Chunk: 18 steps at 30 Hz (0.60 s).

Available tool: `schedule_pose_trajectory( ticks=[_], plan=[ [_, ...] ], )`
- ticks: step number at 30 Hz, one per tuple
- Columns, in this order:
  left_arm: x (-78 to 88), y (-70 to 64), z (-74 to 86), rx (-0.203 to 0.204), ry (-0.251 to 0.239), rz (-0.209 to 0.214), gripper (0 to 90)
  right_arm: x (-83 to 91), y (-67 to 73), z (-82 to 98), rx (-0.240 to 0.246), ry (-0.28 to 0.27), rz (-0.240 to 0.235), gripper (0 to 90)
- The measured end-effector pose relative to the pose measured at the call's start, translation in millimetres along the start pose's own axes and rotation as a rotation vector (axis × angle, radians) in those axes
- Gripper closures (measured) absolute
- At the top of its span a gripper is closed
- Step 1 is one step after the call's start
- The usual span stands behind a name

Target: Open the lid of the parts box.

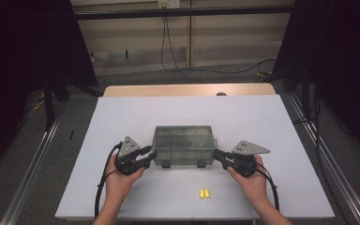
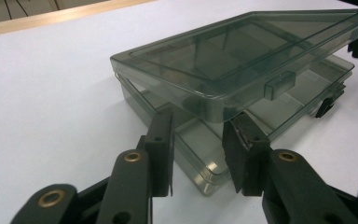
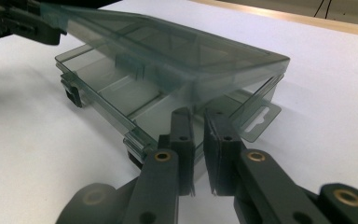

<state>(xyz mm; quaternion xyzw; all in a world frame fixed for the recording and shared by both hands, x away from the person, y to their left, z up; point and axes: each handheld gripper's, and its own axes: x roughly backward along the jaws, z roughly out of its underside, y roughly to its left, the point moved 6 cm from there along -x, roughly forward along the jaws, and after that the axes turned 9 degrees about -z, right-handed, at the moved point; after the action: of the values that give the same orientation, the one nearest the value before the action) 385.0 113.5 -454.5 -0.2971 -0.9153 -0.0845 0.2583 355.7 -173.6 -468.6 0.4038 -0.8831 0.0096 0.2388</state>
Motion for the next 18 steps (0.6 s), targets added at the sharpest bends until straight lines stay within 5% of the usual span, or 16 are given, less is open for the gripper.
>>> schedule_pose_trajectory(
  ticks=[18],
  plan=[
    [-0.1,0.5,-11.9,0.005,-0.021,-0.013,65.7,-8.1,4.6,4.5,0.019,0.016,-0.021,90.0]
  ],
)
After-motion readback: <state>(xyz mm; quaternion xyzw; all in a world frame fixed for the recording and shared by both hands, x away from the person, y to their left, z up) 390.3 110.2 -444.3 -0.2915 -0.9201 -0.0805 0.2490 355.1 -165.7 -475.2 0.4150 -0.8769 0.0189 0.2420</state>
